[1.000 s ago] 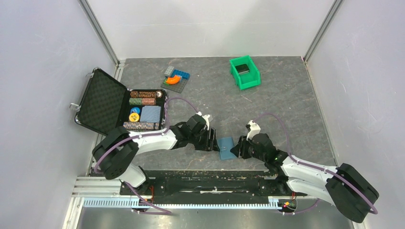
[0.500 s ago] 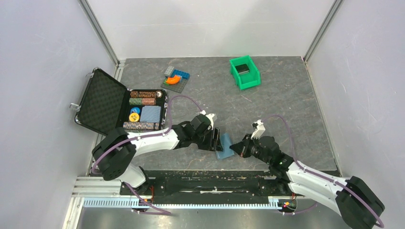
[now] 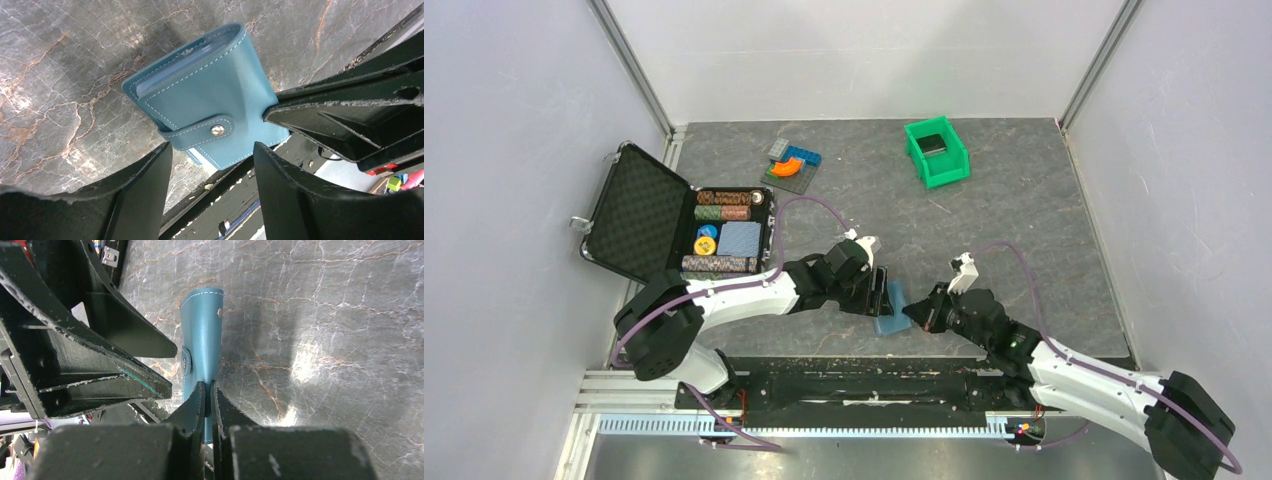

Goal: Take the credit cards out of the card holder
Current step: Open the card holder at the center of the board.

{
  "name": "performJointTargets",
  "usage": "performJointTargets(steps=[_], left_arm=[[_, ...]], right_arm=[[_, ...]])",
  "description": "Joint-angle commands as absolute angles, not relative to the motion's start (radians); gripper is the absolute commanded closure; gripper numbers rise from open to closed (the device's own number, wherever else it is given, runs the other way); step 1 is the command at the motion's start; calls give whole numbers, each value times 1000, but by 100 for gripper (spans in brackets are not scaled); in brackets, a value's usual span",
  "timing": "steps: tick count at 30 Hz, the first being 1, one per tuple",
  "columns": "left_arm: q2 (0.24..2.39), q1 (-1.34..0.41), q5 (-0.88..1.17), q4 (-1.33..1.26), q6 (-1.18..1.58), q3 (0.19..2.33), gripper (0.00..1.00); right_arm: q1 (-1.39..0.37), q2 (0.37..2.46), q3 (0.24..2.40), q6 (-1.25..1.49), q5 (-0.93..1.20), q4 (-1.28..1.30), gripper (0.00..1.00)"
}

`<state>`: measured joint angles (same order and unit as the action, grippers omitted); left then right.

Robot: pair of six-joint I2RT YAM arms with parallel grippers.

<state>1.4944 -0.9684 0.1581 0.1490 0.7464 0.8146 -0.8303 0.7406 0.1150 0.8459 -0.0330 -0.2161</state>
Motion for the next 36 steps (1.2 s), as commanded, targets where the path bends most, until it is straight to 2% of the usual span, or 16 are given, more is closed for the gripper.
performJointTargets(steps=[1, 5, 17, 36], left_arm=[[1467, -974, 142, 142, 720, 844, 34], [1457, -973, 149, 129, 708, 829, 38], [1436, -974, 153, 213, 713, 799, 35], [1450, -976, 106, 264, 713, 783, 44]], right_arm=[[-882, 735, 166, 874, -111, -247, 100], [-934, 765, 199, 870, -141, -248, 100], [-1090, 820, 294, 867, -309, -182, 100], [-1157, 852, 339, 850, -408, -146, 100]])
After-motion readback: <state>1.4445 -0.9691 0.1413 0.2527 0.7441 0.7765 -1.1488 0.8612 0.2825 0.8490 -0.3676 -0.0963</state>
